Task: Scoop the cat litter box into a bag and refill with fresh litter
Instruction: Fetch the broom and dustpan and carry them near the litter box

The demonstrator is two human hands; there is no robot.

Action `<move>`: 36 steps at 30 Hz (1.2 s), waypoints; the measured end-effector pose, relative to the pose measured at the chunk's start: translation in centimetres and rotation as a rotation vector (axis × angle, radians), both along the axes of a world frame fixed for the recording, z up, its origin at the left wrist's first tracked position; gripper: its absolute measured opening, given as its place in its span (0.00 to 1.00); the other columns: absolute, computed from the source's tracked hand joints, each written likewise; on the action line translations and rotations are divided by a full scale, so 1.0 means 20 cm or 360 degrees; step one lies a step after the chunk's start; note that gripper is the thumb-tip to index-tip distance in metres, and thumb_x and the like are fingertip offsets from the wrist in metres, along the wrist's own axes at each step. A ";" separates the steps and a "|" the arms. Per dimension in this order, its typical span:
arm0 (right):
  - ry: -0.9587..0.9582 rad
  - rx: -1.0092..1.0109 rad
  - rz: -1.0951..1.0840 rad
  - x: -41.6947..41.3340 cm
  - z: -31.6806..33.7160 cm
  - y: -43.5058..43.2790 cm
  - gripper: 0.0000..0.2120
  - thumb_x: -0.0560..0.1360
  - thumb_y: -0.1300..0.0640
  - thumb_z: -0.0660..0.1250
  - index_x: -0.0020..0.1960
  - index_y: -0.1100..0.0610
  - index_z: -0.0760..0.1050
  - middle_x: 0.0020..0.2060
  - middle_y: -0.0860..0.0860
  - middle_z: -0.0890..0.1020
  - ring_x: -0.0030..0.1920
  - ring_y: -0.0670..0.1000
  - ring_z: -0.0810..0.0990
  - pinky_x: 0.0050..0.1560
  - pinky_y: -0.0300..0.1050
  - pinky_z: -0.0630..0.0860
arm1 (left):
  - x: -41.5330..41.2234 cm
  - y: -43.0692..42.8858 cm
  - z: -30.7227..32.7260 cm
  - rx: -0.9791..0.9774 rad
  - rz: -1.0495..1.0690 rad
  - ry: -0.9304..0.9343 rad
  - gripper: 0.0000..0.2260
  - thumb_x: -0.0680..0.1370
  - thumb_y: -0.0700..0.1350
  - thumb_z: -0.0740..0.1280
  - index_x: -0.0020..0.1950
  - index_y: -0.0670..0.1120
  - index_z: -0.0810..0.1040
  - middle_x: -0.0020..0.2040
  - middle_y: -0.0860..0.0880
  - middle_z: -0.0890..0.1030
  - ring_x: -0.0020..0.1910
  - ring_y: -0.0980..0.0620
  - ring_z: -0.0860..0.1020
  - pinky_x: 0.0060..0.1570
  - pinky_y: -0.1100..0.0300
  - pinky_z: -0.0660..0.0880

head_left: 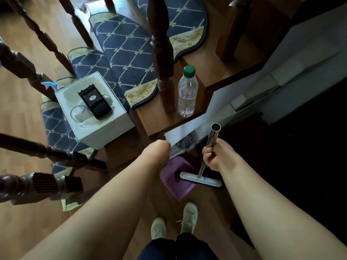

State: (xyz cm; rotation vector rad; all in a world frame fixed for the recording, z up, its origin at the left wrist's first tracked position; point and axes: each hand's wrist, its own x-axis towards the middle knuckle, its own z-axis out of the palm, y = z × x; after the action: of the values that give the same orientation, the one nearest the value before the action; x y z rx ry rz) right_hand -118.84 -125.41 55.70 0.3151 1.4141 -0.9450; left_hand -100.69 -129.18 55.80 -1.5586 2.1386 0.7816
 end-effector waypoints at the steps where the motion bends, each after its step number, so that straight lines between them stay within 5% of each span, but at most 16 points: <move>1: 0.0000 0.0006 0.0004 0.02 0.03 0.06 0.17 0.78 0.58 0.56 0.31 0.53 0.63 0.25 0.47 0.62 0.16 0.42 0.61 0.15 0.30 0.56 | 0.03 0.03 0.00 -0.0021 -0.0023 0.0007 0.11 0.76 0.42 0.69 0.59 0.44 0.78 0.55 0.44 0.80 0.54 0.43 0.79 0.50 0.53 0.76; 7: 0.0045 -0.0019 0.0178 0.15 0.15 0.32 0.17 0.77 0.59 0.54 0.29 0.53 0.61 0.21 0.47 0.62 0.17 0.42 0.57 0.17 0.30 0.52 | 0.20 0.23 0.09 -0.0119 -0.0016 0.0076 0.08 0.75 0.41 0.66 0.54 0.43 0.78 0.51 0.45 0.80 0.51 0.42 0.80 0.48 0.52 0.78; 16: 0.0235 0.0029 0.0430 0.31 0.33 0.53 0.10 0.77 0.56 0.60 0.39 0.58 0.71 0.29 0.55 0.76 0.17 0.46 0.73 0.19 0.31 0.68 | 0.45 0.49 0.21 -0.0215 0.0163 0.0017 0.10 0.78 0.44 0.66 0.57 0.42 0.78 0.52 0.45 0.80 0.50 0.44 0.79 0.48 0.53 0.78; 24: 0.0133 0.0018 0.0826 0.40 0.48 0.64 0.14 0.78 0.58 0.60 0.35 0.60 0.71 0.23 0.54 0.74 0.26 0.46 0.73 0.17 0.35 0.70 | 0.54 0.86 0.32 -0.0228 0.0640 0.0036 0.06 0.78 0.47 0.68 0.47 0.43 0.77 0.48 0.45 0.81 0.46 0.44 0.80 0.41 0.55 0.74; 36: 0.0260 -0.0126 0.1563 0.73 0.54 0.87 0.07 0.79 0.58 0.63 0.47 0.63 0.72 0.33 0.57 0.75 0.28 0.47 0.74 0.18 0.35 0.71 | 0.82 1.51 0.35 -0.0403 0.1302 0.0033 0.11 0.77 0.48 0.69 0.52 0.40 0.78 0.53 0.41 0.80 0.53 0.42 0.78 0.49 0.54 0.73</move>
State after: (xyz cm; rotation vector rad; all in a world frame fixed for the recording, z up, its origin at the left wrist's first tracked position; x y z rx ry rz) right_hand -104.26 -107.97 66.51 -0.5045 1.4279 -0.2073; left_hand -84.31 -98.90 62.77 -2.6194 1.6105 0.7622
